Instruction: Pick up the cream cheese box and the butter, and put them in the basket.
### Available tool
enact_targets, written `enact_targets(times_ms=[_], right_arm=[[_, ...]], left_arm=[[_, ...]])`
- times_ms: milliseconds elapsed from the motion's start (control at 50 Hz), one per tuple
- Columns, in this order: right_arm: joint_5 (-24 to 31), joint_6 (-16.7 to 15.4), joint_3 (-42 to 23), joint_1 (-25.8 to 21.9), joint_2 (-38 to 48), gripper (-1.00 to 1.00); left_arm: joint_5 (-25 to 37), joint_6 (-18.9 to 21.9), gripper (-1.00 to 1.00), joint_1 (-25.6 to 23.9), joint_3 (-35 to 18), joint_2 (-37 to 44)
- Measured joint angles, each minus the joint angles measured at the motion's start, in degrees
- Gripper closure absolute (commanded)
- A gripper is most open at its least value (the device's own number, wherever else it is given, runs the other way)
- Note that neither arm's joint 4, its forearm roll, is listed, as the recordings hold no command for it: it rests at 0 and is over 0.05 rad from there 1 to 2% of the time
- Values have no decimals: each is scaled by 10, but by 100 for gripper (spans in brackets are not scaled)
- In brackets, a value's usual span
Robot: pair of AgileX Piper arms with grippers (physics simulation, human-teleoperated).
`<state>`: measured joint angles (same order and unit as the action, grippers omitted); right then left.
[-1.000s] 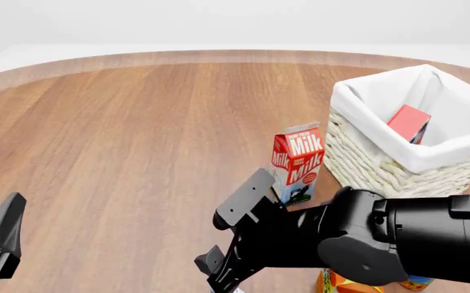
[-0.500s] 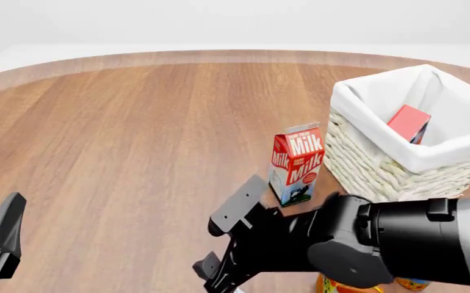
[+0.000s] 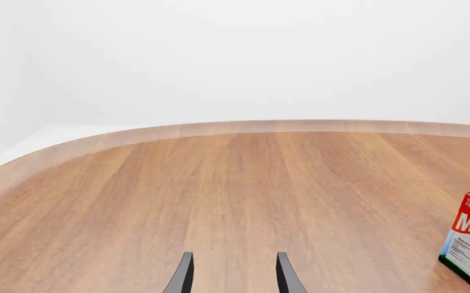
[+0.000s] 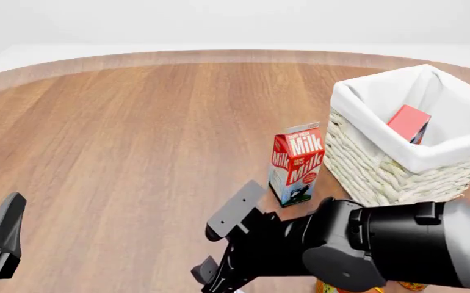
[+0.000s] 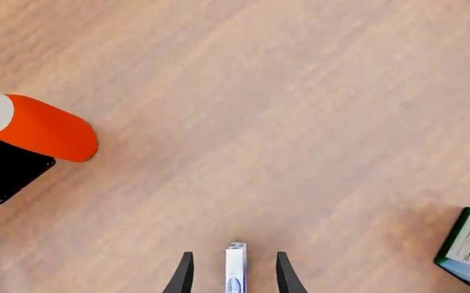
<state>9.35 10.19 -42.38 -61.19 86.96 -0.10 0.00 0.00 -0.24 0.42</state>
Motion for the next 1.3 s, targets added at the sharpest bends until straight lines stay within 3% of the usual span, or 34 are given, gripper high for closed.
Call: enact_targets(times_ms=[1300], right_arm=[[-29, 11, 17, -5, 46, -100]], left_arm=[[0, 0, -100, 0, 0, 0]])
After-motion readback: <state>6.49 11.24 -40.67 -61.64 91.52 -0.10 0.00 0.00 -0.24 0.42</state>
